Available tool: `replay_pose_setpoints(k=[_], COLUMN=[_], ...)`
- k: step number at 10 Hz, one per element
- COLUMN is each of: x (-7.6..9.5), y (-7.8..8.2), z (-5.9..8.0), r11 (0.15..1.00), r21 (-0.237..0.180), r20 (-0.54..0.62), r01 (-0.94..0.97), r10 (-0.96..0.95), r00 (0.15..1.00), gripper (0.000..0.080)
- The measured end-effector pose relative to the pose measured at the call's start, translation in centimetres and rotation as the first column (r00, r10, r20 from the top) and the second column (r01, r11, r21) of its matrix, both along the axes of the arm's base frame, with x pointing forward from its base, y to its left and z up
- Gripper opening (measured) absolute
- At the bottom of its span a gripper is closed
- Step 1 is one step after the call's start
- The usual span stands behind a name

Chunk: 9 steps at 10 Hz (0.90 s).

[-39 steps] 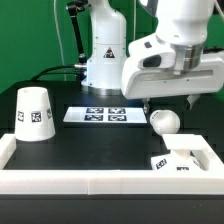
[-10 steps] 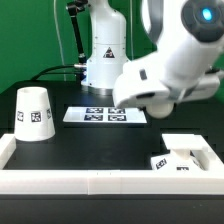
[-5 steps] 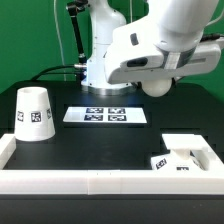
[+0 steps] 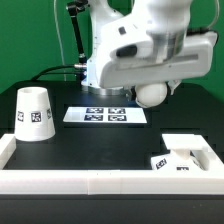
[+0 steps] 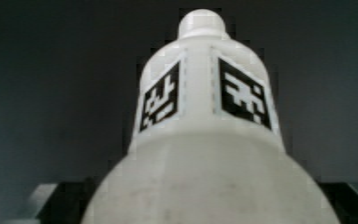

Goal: Assemble lamp

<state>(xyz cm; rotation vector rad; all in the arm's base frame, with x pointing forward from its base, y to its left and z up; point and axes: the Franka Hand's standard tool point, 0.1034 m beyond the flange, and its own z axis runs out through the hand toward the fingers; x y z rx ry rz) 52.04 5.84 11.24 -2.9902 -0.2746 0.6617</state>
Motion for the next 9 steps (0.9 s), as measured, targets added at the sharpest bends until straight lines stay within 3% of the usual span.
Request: replay_pose_setpoints(k=[3,7,9], x=[3.0,3.7,5.3], y=[0.2,-0.5,-0.6], z=[3.0,2.2,3.0], r11=[1.0,1.0,1.0], r21=[0.011,0.026,0.024], r20=[0.196,0.494,0.611], r01=[-0.005,0.01,-0.008], r10=[0.002,-0.022,-0.009], r00=[0.981,0.869,0.791], gripper=[0.0576,0.0576,0.0576])
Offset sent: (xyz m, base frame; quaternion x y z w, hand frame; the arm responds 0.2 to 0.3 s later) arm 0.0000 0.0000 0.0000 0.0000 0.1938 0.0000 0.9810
